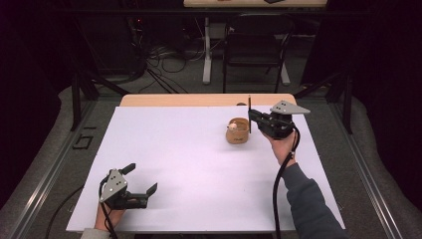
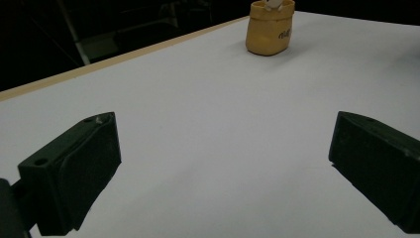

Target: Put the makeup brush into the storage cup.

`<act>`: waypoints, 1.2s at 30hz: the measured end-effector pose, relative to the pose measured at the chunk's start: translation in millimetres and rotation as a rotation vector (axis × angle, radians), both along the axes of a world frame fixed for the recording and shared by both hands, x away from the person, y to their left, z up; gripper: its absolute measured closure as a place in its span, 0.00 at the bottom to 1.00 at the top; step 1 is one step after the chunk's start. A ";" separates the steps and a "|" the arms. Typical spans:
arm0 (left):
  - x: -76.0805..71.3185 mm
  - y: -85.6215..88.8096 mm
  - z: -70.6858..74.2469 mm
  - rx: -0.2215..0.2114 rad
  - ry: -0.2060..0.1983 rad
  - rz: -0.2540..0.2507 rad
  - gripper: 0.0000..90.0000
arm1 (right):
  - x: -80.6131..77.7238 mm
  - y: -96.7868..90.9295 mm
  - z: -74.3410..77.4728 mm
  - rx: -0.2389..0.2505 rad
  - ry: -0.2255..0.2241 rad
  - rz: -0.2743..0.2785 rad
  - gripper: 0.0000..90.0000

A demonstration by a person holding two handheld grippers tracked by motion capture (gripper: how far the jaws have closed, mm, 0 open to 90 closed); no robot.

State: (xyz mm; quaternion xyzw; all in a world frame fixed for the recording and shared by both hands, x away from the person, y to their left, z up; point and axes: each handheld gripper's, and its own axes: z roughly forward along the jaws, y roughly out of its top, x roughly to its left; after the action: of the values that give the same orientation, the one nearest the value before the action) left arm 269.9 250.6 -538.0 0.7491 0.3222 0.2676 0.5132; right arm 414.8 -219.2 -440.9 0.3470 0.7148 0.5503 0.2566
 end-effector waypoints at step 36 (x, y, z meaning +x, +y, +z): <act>2.4 -1.0 -1.6 -0.003 0.006 0.010 0.00 | 30.2 6.4 -5.6 0.011 -0.045 0.003 0.93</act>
State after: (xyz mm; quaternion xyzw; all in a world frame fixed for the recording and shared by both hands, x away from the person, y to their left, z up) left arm 272.3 249.6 -539.6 0.7476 0.3277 0.2675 0.5119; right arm 445.0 -212.8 -446.5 0.3349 0.7064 0.5621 0.2699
